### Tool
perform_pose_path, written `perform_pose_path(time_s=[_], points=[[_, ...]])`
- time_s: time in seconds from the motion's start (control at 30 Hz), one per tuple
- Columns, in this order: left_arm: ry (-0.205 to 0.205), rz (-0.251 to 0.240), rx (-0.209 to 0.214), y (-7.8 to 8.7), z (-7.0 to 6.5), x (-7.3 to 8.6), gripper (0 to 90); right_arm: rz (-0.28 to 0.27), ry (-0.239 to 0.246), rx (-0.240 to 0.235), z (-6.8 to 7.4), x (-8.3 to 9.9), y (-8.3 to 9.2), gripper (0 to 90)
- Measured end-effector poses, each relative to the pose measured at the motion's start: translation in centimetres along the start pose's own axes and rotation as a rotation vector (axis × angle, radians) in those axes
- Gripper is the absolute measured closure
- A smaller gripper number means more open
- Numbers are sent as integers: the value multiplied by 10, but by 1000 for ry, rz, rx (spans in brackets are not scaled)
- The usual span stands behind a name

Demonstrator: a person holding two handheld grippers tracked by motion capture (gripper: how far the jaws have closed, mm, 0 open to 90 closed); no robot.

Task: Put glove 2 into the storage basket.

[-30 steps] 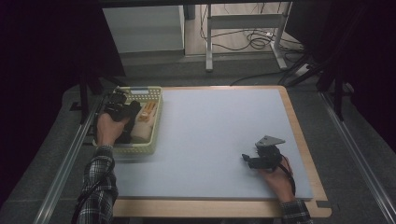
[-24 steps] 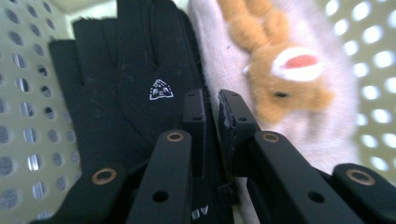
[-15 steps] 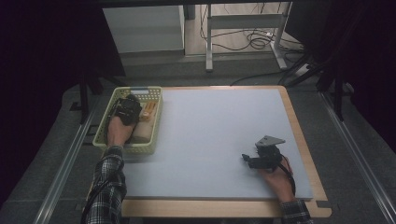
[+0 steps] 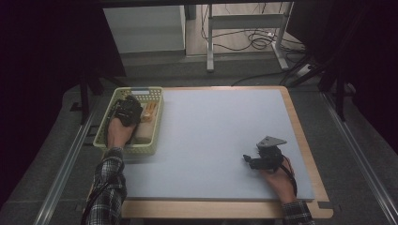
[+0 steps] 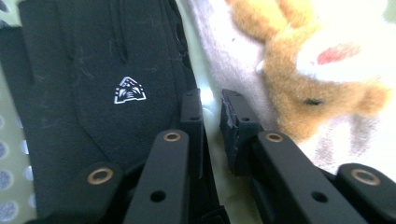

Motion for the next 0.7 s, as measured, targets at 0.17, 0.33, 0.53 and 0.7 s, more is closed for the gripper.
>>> perform_pose_path(time_s=[0.17, 0.33, 0.53, 0.7], points=[[17, -33, 25, 7, 0, -3, 730, 0, 1, 1, 0, 0, 0, 244], [4, -67, 32, 19, -2, -7, 691, -1, 3, 2, 0, 0, 0, 244], [0, -104, 36, 35, -2, -10, 644, -1, 4, 5, 0, 0, 0, 243], [-1, -121, 30, 42, 0, -10, 585, -1, 5, 6, 0, 0, 0, 242]])
Point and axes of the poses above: each handheld gripper's, and its own axes: y roughly backward along the jaws, x roughly out of its underside, z roughly to its left, the point moved 9 cm from there along -y, roughly forward along the jaws, and after that the axes turned 1 degree about x, right-handed, at the moved point
